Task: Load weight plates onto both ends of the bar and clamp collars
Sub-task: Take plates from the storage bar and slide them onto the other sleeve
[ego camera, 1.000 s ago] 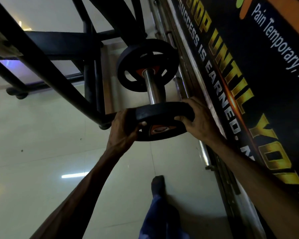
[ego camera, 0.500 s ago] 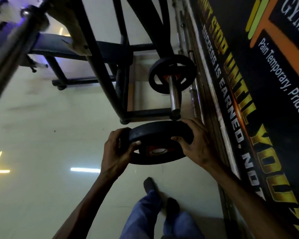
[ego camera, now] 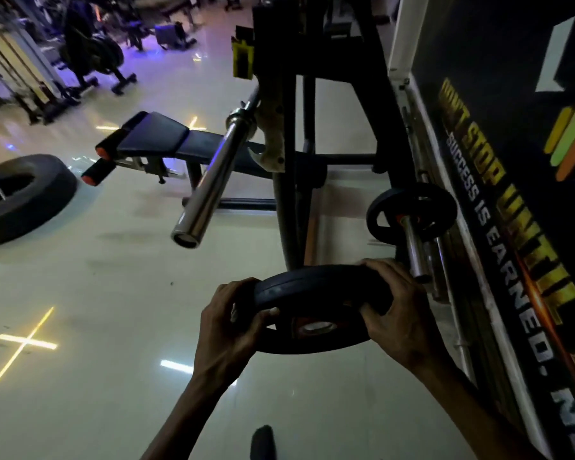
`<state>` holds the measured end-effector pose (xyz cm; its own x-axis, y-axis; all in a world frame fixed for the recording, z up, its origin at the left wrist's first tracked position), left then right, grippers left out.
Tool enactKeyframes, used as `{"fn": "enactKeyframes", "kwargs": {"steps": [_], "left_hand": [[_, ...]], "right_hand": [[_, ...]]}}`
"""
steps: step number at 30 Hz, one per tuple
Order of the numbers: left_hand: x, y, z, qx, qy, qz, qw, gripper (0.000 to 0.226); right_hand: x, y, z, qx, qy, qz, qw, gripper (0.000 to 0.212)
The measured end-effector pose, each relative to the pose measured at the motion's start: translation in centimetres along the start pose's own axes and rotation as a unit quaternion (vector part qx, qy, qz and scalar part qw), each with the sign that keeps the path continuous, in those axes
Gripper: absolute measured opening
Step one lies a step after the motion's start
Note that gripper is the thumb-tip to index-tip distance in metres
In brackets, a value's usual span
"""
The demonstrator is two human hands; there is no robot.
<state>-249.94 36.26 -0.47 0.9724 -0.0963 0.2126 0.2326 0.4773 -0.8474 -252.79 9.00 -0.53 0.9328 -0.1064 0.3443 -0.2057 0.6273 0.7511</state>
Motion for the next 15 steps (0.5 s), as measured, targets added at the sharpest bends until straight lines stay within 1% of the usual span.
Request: {"fn": "enactKeyframes", "kwargs": {"steps": [4, 7, 10, 12, 15], "left_hand": [[2.2, 1.5, 5.8, -0.007, -0.001, -0.029, 1.0, 0.042], [4.0, 2.1, 9.6, -0.011, 0.008, -0.048, 0.999, 0.047], [5.7, 1.6, 13.2, -0.001, 0.009, -0.086, 0.996, 0.044], [6.9, 1.4, 15.2, 0.0, 0.008, -0.094, 0.996, 0.046], [8.5, 1.1, 17.5, -0.02, -0.003, -0.094, 0.995, 0.05]], "right_hand": [[1.7, 5.3, -3.5, 0.005, -0.014, 0.014, 1.0, 0.055], [2.5, 8.4, -5.8, 0.021, -0.029, 0.011, 0.999, 0.047], [3.4, 11.3, -7.3, 0.024, -0.046, 0.006, 0.999, 0.045], [4.3, 13.5, -8.1, 0.024, -0.055, 0.008, 0.998, 0.047], [5.6, 16.2, -8.5, 0.036, -0.076, 0.007, 0.996, 0.057]]}}
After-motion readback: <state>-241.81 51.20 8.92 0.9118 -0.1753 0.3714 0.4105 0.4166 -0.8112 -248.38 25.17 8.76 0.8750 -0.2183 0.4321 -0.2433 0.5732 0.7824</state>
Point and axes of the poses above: each hand's wrist, its own x-axis towards the middle knuckle, its own z-axis out of the back of the hand, y = z × x, the point moved 9 cm from there along x, towards the middle knuckle, and after that the axes turned 2 degrees about y, right-handed, at the moved point
